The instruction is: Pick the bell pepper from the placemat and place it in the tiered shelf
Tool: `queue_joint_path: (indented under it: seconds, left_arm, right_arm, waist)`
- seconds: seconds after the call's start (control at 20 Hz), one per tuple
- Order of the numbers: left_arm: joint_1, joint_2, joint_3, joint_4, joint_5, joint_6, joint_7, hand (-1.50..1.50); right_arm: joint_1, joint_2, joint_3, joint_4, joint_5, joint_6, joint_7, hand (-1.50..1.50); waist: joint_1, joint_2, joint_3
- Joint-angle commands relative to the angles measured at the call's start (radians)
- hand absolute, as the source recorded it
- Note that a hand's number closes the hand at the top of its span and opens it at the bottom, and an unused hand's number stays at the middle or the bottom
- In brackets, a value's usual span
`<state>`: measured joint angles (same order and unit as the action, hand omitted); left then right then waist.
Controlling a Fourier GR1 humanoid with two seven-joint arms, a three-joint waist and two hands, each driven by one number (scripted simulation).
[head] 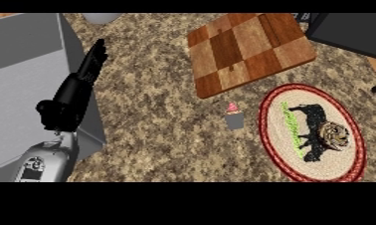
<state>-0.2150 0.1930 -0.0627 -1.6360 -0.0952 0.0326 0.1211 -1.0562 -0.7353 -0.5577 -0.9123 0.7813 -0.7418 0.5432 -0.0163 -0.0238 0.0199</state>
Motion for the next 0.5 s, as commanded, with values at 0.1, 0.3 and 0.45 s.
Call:
queue_joint_path:
  seconds: [0.1,0.3,0.45]
  left_arm:
    - [0.081,-0.064,-0.007,0.111,0.002,0.031,-0.017,0.0]
    - [0.119,-0.044,0.018,0.057,0.0,0.031,-0.008,0.0]
    - [0.126,-0.026,0.036,0.051,0.014,0.011,0.02,0.0]
  right_arm:
    - [0.066,-0.08,-0.077,-0.089,-0.038,0.128,0.177,-1.5]
    - [0.198,-0.164,-0.111,-0.175,-0.074,0.309,0.231,-1.5]
    - [0.278,-0.185,-0.159,-0.272,-0.128,0.403,0.275,-1.5]
  waist:
    - [-0.045,0.012,-0.023]
    - [-0.067,0.003,-0.022]
    - [-0.082,-0.001,-0.022]
